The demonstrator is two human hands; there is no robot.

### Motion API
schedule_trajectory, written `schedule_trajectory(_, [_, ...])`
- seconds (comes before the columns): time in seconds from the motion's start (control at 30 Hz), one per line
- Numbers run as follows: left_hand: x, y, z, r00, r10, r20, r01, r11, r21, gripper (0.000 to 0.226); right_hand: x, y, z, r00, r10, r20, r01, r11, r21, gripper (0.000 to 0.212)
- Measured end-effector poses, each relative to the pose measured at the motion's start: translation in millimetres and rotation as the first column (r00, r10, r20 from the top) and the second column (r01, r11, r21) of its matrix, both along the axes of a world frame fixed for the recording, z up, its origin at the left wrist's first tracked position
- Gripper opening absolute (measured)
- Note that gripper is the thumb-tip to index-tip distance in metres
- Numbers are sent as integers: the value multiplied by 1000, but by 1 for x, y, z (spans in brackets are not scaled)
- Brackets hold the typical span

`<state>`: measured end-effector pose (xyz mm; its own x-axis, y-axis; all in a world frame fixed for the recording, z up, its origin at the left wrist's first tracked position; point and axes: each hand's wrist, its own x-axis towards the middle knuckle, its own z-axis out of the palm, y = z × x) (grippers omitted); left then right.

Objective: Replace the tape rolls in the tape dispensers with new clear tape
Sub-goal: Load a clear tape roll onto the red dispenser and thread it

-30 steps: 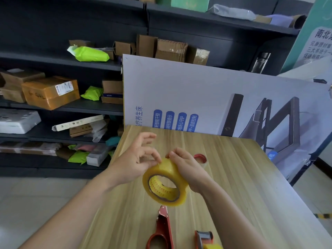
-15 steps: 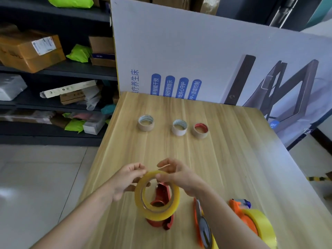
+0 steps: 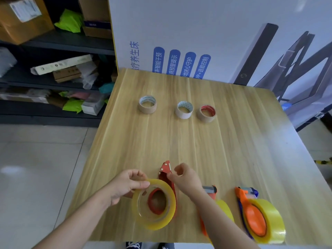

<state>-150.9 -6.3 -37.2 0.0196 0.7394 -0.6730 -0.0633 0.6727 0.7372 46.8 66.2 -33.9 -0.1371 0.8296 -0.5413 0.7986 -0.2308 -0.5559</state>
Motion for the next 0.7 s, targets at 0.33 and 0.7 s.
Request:
schedule_trajectory(0.33, [12,16,-30,993,1,-117,-5,999,-40,19,6,-3,-26,953,244,179,-250,968,14,20])
schedule_trajectory(0.7, [7,40,-30,968,-174,-182,161,983,-85,18,14,2,-29,868,408,282,-437,899,43,26])
